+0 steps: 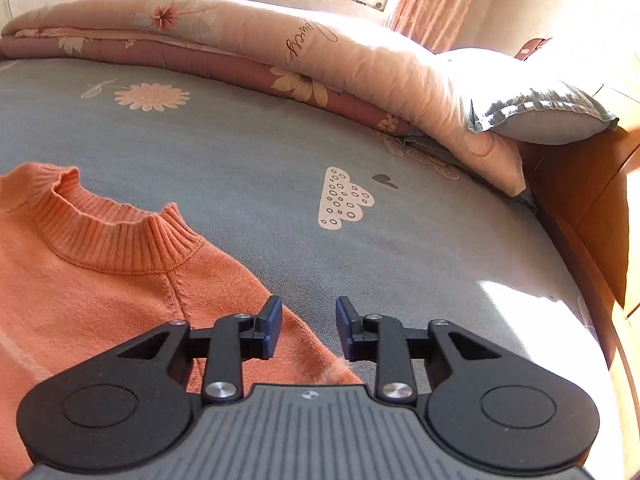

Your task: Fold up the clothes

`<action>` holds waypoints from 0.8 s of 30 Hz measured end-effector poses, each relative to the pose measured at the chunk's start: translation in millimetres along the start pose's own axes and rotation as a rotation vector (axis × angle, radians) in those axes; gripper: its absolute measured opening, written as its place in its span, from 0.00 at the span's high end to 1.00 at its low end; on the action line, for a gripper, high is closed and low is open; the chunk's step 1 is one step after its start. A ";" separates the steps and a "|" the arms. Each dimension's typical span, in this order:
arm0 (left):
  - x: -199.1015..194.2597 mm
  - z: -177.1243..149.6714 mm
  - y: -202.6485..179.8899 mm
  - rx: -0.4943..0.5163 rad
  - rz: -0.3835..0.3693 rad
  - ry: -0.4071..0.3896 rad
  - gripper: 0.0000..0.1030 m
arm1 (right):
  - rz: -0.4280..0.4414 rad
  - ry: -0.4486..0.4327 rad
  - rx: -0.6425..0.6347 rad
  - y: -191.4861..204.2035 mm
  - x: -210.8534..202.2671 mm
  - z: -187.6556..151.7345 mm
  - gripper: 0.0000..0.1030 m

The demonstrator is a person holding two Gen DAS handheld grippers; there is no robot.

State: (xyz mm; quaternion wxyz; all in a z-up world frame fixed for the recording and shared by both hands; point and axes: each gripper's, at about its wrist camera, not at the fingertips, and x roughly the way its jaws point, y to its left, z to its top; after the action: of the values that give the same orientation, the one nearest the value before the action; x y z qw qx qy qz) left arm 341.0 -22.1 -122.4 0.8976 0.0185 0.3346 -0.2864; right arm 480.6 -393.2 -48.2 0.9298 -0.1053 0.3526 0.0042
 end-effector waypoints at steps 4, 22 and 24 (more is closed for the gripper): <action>0.5 0.0 -1.4 0.009 0.008 0.003 0.01 | 0.132 0.029 0.089 -10.5 -45.7 -8.8 0.60; 1.9 -0.2 -2.4 0.014 0.013 0.006 0.01 | 0.206 -0.010 -0.168 92.2 39.7 70.3 0.53; 1.5 -0.3 -1.4 0.009 0.008 0.004 0.01 | 0.198 -0.009 -0.208 100.5 64.3 77.4 0.52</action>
State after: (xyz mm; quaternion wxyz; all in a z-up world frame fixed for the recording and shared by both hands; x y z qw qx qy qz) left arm 341.0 -23.9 -123.3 0.8980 0.0246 0.3350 -0.2841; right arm 571.3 -283.8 -53.3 0.9104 -0.1660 0.3549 0.1328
